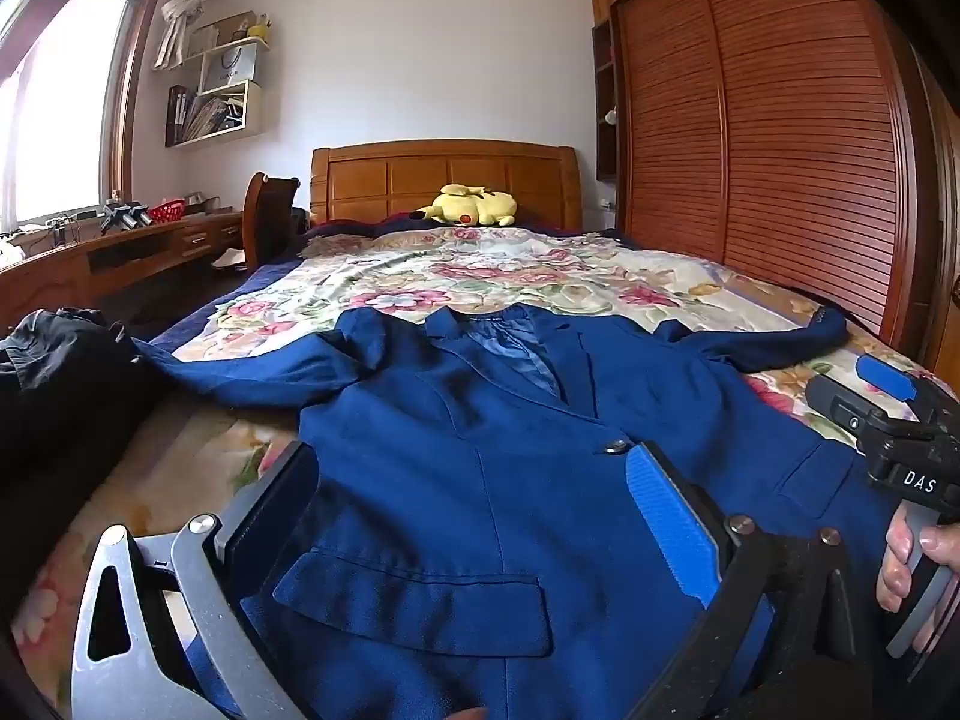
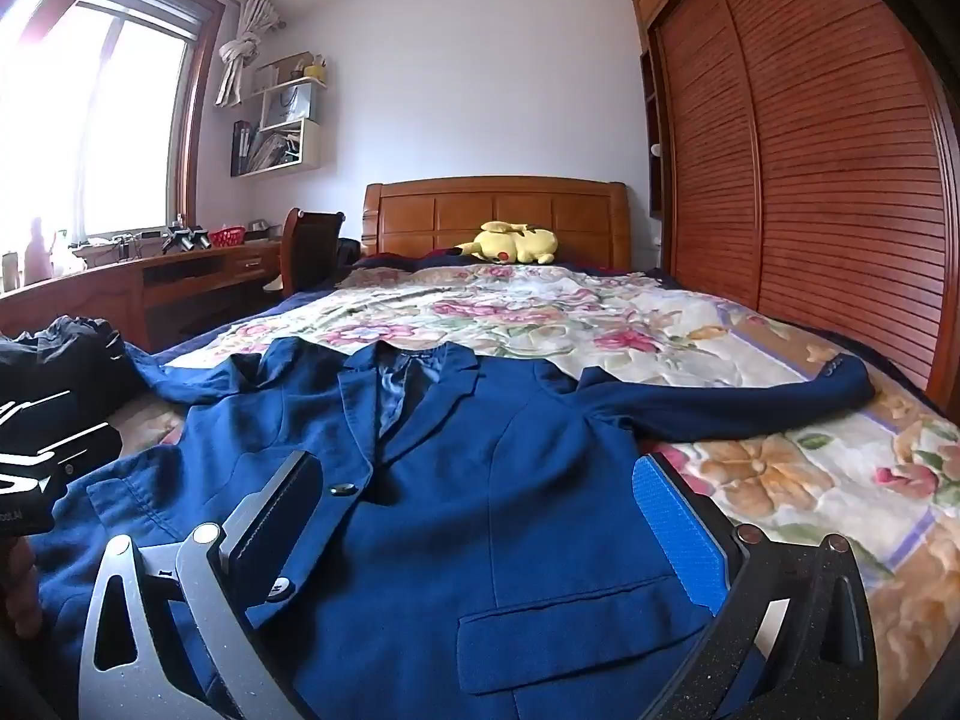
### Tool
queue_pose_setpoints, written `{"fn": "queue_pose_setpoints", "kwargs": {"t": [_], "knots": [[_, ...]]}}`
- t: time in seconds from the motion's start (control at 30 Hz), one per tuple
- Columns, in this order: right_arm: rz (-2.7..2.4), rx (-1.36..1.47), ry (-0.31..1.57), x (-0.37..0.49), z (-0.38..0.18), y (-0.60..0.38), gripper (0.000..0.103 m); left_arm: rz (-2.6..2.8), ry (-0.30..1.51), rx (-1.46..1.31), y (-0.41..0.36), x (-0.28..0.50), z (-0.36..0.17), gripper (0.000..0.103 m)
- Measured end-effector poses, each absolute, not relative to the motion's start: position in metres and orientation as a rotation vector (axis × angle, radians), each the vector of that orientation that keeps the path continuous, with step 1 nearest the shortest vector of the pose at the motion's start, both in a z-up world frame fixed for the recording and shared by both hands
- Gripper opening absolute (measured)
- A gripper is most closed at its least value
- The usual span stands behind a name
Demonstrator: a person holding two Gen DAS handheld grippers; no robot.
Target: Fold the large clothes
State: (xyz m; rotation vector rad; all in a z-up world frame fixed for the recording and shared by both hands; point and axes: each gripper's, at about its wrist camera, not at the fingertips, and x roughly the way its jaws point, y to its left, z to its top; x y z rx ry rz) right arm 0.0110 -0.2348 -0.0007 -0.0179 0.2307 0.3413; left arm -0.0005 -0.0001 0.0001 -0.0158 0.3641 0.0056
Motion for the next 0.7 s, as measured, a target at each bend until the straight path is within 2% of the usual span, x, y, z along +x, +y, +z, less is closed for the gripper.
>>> {"fn": "queue_pose_setpoints", "kwargs": {"t": [0.7], "knots": [[0.338, -0.018, 0.235, 0.0111, -0.0017, -0.234, 0.103, 0.01, 0.354, -0.015, -0.0014, -0.001, -0.0004, 0.103]]}}
